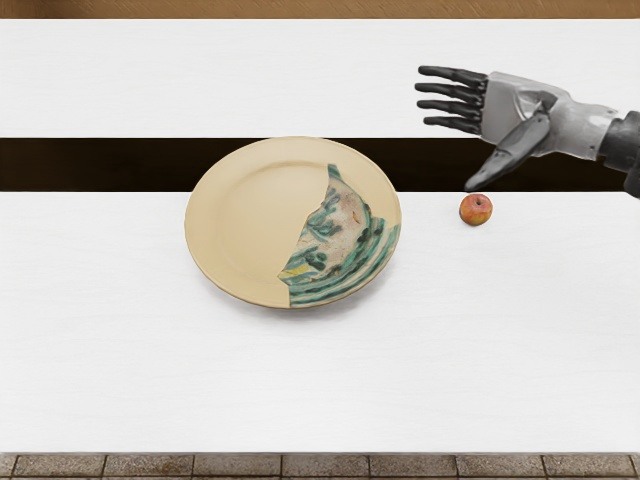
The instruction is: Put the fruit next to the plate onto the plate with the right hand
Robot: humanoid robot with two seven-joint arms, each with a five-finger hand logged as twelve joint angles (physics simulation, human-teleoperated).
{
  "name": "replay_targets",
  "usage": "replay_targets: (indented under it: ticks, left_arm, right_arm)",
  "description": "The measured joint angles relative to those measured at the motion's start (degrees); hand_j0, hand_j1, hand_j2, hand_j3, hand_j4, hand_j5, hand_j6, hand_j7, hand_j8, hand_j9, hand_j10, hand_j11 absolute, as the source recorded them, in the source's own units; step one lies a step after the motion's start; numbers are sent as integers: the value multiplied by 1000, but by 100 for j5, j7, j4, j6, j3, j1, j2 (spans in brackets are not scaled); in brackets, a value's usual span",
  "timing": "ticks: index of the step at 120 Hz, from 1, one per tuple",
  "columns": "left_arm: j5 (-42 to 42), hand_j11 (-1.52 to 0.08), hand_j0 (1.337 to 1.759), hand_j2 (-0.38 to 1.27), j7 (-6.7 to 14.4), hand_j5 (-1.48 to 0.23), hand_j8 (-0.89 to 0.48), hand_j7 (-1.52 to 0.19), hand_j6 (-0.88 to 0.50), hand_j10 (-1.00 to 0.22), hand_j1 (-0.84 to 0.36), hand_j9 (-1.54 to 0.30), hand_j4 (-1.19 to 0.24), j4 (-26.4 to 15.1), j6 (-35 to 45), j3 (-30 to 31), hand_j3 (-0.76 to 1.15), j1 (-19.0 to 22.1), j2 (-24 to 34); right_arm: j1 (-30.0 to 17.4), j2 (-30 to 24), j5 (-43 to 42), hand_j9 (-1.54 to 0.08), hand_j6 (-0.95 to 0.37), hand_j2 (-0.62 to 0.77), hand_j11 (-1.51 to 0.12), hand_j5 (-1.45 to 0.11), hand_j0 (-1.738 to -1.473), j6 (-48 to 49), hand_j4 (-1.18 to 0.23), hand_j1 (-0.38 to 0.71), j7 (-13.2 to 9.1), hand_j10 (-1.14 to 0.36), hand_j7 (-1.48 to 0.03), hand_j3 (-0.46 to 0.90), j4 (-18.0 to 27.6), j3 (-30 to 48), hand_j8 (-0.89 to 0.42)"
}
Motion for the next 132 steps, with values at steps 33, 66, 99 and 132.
replay_targets:
  ticks: [33, 66, 99, 132]
  left_arm:
    - [0, -316, 1658, 49, 0, -316, -244, -316, -244, -243, 58, -316, -243, 0, 0, 0, 0, 0, 0]
    - [0, -316, 1658, 49, 0, -316, -244, -316, -244, -243, 58, -316, -243, 0, 0, 0, 0, 0, 0]
    - [0, -316, 1658, 49, 0, -316, -243, -316, -244, -243, 58, -316, -243, 0, 0, 0, 0, 0, 0]
    - [0, -316, 1658, 49, 0, -316, -243, -316, -244, -243, 58, -316, -243, 0, 0, 0, 0, 0, 0]
  right_arm:
    - [80, -360, -88, -55, -42, -6, -55, -55, -1658, 0, -42, -300, -323, -42, -55, 0, 296, 179, -42]
    - [524, -870, -728, -55, -43, -7, -55, -56, -1658, -1222, -43, -299, -2463, -43, -56, 0, 1584, 144, -43]
    - [1230, -979, -897, -56, -44, -7, -56, -56, -1658, -4251, -44, -299, -3548, -44, -56, 0, 2584, -301, -44]
    - [1783, 157, -878, -56, -45, -8, -56, -56, -1658, -6679, -44, -298, -4670, -44, -56, 0, 2779, -1289, -45]
